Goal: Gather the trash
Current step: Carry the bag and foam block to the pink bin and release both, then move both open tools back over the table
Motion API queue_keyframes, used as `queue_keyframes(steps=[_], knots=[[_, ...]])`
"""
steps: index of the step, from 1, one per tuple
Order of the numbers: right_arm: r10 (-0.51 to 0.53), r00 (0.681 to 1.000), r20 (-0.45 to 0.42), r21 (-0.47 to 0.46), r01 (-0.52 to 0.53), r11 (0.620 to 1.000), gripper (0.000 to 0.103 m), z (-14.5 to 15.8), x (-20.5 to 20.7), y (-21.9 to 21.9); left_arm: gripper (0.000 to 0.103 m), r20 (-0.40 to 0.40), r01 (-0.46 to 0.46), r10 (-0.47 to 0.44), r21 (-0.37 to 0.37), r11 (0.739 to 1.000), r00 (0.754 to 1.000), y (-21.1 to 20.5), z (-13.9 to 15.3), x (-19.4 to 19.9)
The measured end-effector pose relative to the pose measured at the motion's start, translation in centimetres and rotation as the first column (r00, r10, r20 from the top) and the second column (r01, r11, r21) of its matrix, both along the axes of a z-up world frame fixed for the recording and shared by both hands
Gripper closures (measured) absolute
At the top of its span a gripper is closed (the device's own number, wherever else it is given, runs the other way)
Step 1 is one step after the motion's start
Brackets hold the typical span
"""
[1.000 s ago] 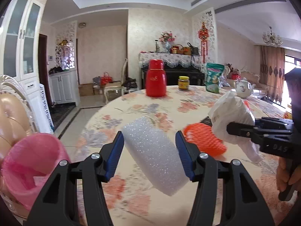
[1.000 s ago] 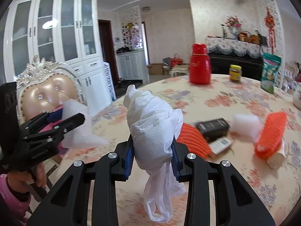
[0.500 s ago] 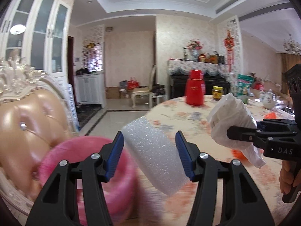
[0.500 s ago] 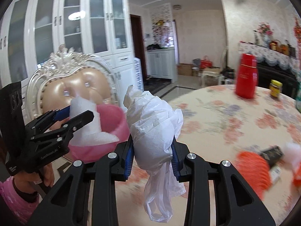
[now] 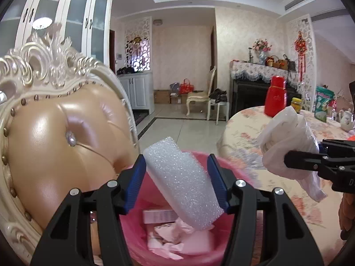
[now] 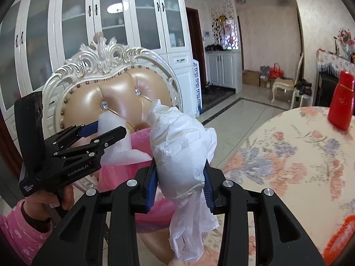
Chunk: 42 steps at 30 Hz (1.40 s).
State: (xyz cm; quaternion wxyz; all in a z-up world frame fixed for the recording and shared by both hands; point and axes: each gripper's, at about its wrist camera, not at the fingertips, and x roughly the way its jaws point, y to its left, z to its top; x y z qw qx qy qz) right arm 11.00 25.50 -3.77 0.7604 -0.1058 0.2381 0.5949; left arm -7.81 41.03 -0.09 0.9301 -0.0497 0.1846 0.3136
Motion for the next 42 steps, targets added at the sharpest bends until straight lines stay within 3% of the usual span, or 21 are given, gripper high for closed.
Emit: queue_keyframes(steps=[5, 7, 9, 10, 11, 14, 19, 24, 31, 36, 42], knots=[[0.021, 0.999, -0.035, -0.028, -0.022, 0.999, 0.065, -1.1, 0.4, 3.2, 0.045, -0.023, -0.03, 0.029, -0.026, 0.999, 0.999, 2.4, -1.2, 0.3], [0.037, 0.998, -0.048, -0.027, -0.038, 0.999, 0.061, -1.4, 0.6, 4.3, 0.037, -0.038, -0.05, 0.05, -0.017, 0.999, 0.998, 2.8, -1.6, 0.5], [0.054, 0.997, -0.051, -0.027, -0.055, 0.998, 0.053, -1.7, 0.6, 5.1, 0.029, -0.043, -0.071, 0.07, -0.012, 0.997, 0.997, 3.3, -1.9, 0.1], [0.063, 0.996, -0.055, -0.028, -0.065, 0.997, 0.039, -1.8, 0.7, 5.4, 0.025, -0.042, -0.082, 0.082, -0.01, 0.997, 0.996, 3.7, -2.0, -0.1], [0.059, 0.997, -0.052, -0.024, -0.061, 0.998, 0.035, -1.9, 0.8, 5.5, 0.024, -0.044, -0.093, 0.093, -0.006, 0.996, 0.995, 3.8, -2.0, -0.3], [0.052, 0.997, -0.059, -0.014, -0.053, 0.999, 0.035, -2.2, 1.0, 5.2, 0.021, -0.046, -0.12, 0.12, 0.011, 0.993, 0.992, 3.9, -2.1, -1.1], [0.028, 0.999, -0.027, 0.001, -0.028, 1.0, 0.035, -1.5, 1.0, 2.2, 0.005, 0.003, -0.152, 0.152, 0.006, 0.988, 0.988, 2.7, -1.6, -2.5], [-0.033, 0.999, 0.018, 0.002, 0.033, 0.999, 0.035, -0.8, 1.2, -2.6, 0.005, 0.015, -0.091, 0.091, -0.007, 0.996, 0.996, -0.5, -1.2, -1.8], [-0.191, 0.981, 0.023, 0.011, 0.191, 0.982, 0.031, -0.8, 2.9, -11.3, 0.005, -0.016, 0.07, -0.07, 0.007, 0.998, 0.997, -6.6, -0.9, 2.8], [-0.307, 0.951, 0.025, -0.003, 0.307, 0.952, 0.029, -1.6, 4.6, -17.2, 0.005, -0.032, 0.227, -0.228, -0.042, 0.973, 0.973, -12.2, -1.2, 6.9], [-0.467, 0.884, 0.0, -0.014, 0.467, 0.884, 0.028, -2.4, 7.8, -25.4, 0.005, -0.029, 0.384, -0.387, -0.084, 0.92, 0.922, -18.9, -1.4, 11.7]])
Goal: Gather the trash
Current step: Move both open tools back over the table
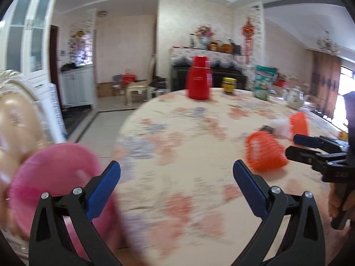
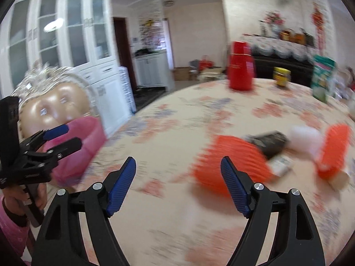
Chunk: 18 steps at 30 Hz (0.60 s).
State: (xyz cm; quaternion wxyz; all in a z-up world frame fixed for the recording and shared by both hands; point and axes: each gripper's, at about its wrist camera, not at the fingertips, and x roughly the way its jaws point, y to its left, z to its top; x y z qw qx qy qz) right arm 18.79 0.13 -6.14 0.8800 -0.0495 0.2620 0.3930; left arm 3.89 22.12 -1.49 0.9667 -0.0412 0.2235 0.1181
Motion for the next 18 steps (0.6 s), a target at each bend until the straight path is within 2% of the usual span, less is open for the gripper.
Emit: queue_keyframes(steps=[5, 12, 16, 18], knots=[[-0.162, 0.987, -0.012, 0.013, 0.163, 0.987, 0.028, -0.3, 3.0, -6.9, 0.005, -0.001, 0.087, -0.087, -0.041, 0.995, 0.996, -5.1, -0.2, 4.3], [-0.345, 0.938, -0.023, 0.033, 0.346, 0.938, 0.028, -0.7, 6.6, -14.4, 0.005, -0.08, 0.16, -0.168, -0.091, 0.983, 0.983, -11.1, -1.5, 11.1], [-0.406, 0.911, -0.066, 0.086, 0.411, 0.908, 0.028, -1.4, 7.7, -17.4, 0.005, -0.113, 0.146, -0.153, -0.067, 0.987, 0.982, -13.4, -2.4, 14.7], [-0.421, 0.904, -0.068, 0.077, 0.426, 0.902, 0.028, -1.6, 8.1, -17.9, 0.005, -0.134, 0.122, -0.129, -0.056, 0.991, 0.983, -13.8, -3.0, 16.5]])
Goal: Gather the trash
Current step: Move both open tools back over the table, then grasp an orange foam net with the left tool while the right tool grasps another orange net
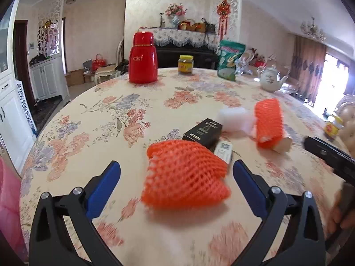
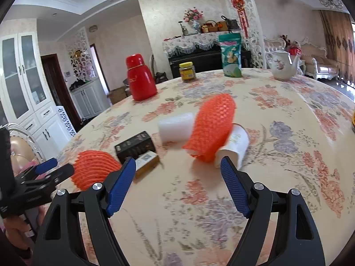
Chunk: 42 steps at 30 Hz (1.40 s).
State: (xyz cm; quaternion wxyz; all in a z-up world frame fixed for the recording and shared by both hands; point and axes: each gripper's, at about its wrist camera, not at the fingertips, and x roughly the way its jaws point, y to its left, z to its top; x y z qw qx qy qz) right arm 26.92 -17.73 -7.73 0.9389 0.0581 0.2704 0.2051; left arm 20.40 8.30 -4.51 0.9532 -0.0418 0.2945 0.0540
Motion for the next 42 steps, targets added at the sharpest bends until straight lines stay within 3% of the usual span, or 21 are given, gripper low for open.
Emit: queue_keyframes(steps=[8, 14, 16, 19, 21, 23, 26, 42], knots=[[-0.062, 0.998, -0.027, -0.065, 0.06, 0.996, 0.028, -0.3, 4.2, 0.1, 0.018, -0.076, -0.056, 0.056, -0.006, 0.998, 0.996, 0.3, -2.2, 4.2], [-0.109, 0.992, -0.061, -0.11, 0.102, 0.989, 0.028, -1.2, 7.9, 1.4, 0.046, -0.116, -0.005, 0.0, -0.042, 0.999, 0.993, 0.4, -2.9, 4.6], [-0.122, 0.99, -0.074, -0.117, 0.113, 0.987, 0.029, -1.3, 9.1, 2.0, 0.063, -0.124, 0.021, -0.027, -0.055, 0.998, 0.992, 0.4, -3.1, 4.6], [-0.148, 0.983, -0.109, -0.145, 0.132, 0.981, 0.031, -1.9, 11.0, 2.9, 0.073, -0.103, 0.039, -0.046, -0.062, 0.997, 0.994, 0.4, -2.9, 4.2], [-0.171, 0.979, -0.111, -0.162, 0.152, 0.975, 0.044, -2.3, 11.7, 3.3, 0.075, -0.071, 0.052, -0.056, -0.058, 0.997, 0.996, 0.3, -2.6, 3.6], [-0.19, 0.977, -0.093, -0.188, 0.17, 0.967, 0.068, -2.4, 11.7, 3.6, 0.075, -0.044, 0.056, -0.058, -0.049, 0.997, 0.997, 0.2, -2.3, 3.2], [-0.198, 0.976, -0.086, -0.167, 0.182, 0.969, 0.08, -2.0, 11.2, 3.4, 0.075, -0.007, 0.056, -0.056, -0.036, 0.998, 0.998, 0.1, -1.8, 2.6], [-0.057, 0.998, 0.019, -0.162, 0.06, 0.985, 0.082, -0.1, 1.1, 4.6, 0.075, 0.076, 0.053, -0.051, -0.022, 0.998, 0.996, 0.4, -0.8, 1.3]])
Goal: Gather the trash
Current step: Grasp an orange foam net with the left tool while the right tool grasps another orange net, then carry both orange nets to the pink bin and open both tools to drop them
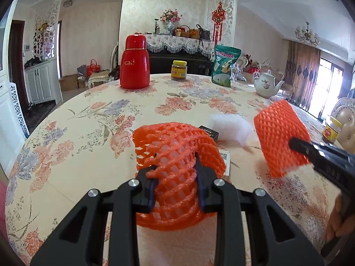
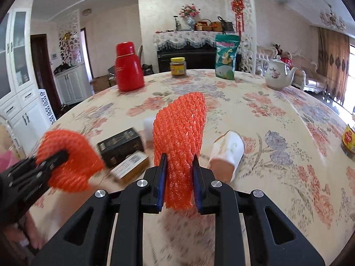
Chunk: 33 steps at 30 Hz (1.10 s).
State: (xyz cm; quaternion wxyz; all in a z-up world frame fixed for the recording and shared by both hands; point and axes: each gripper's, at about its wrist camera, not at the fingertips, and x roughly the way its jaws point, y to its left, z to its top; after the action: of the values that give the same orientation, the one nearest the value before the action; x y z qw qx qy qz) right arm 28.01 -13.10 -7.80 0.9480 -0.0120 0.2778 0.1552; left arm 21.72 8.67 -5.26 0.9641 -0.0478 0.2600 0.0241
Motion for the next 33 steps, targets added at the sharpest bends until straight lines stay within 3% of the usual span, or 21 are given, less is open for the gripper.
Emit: queue_keyframes(steps=[10, 16, 23, 33], knots=[[0.01, 1.0, -0.018, 0.052, -0.009, 0.999, 0.082, -1.0, -2.3, 0.2, 0.075, 0.04, 0.021, -0.022, 0.017, 1.0, 0.999, -0.4, 0.4, -0.9], [0.024, 1.0, 0.002, 0.059, -0.024, 0.998, 0.082, 0.1, -3.5, 0.0, 0.075, 0.034, 0.063, -0.065, 0.062, 0.996, 0.997, -1.6, 0.8, -1.8], [0.058, 0.998, 0.02, 0.086, -0.06, 0.994, 0.082, 1.3, -6.1, -0.4, 0.075, 0.093, 0.079, -0.087, 0.094, 0.992, 0.992, -2.6, 2.6, -6.2], [0.14, 0.989, 0.054, 0.104, -0.145, 0.984, 0.082, 2.2, -10.7, 0.9, 0.075, 0.133, 0.047, -0.063, 0.116, 0.992, 0.989, -2.0, 2.9, -11.7]])
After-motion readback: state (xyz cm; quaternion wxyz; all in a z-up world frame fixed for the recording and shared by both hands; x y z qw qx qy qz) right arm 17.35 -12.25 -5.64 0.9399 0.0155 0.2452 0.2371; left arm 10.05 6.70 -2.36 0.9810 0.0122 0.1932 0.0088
